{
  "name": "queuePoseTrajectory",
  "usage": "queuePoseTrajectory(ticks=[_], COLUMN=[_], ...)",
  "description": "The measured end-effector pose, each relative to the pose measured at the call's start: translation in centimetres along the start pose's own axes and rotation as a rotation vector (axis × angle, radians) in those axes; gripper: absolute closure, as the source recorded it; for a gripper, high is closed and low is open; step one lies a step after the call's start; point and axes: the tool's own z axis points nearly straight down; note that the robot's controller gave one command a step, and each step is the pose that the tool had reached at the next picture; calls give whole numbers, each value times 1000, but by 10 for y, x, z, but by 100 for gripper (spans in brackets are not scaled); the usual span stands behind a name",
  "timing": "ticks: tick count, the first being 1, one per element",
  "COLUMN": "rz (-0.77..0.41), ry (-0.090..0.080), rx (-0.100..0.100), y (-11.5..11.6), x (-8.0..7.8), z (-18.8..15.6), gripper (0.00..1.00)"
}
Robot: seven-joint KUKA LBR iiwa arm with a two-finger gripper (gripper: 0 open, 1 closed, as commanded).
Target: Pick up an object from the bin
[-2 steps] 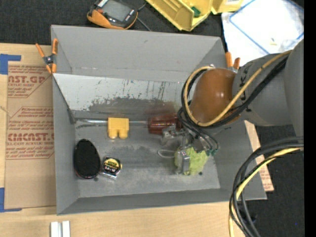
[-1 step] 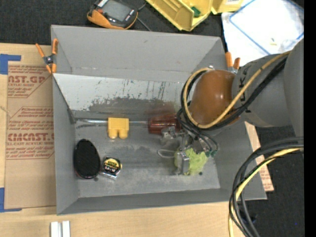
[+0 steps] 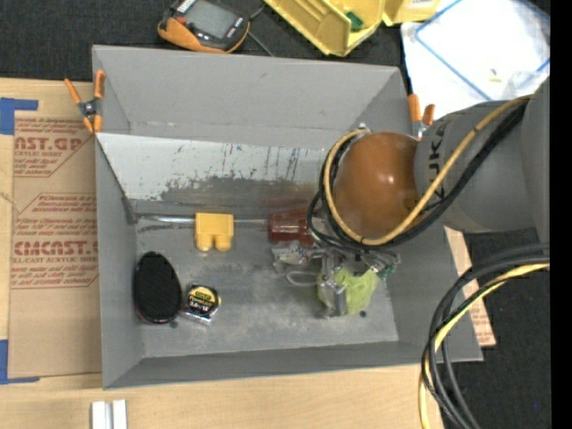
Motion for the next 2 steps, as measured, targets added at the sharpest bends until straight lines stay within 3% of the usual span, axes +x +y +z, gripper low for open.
queuePoseTrajectory(ticks=[1, 2], rz=[348, -10], ry=[1, 0], rx=[-1, -2], y=[-6, -6], x=[3, -3], z=[-18, -25], gripper=[0, 0])
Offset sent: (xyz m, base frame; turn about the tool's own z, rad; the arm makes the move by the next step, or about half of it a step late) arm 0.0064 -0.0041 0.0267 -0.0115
